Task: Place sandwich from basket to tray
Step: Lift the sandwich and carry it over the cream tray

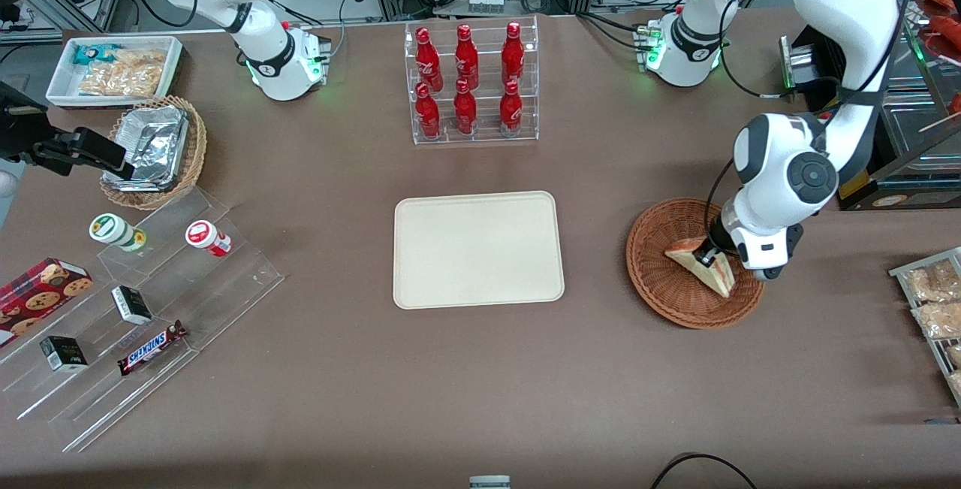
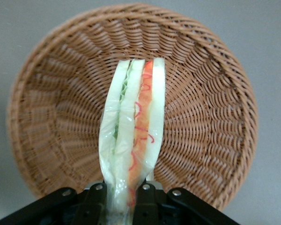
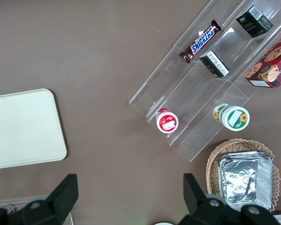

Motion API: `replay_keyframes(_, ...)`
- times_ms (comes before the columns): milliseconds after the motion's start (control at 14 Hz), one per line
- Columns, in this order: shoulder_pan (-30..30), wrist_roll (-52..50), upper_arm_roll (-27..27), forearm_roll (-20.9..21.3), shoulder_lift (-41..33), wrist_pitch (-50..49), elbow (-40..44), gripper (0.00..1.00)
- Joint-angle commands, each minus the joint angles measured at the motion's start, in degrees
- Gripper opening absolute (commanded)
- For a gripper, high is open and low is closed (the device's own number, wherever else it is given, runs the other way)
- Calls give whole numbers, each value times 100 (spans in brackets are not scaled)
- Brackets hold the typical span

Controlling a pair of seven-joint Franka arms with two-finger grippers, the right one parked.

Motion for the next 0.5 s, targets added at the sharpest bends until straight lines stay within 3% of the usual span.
replay_keyframes(0,-46,-36,-92,160,-407,-1127,613,10)
replay_keyframes(214,-46,-10,-679,231,-417,-2112,1492,10)
replay_keyframes(429,-46,175,-1434,222,-242,-2352,1933,9)
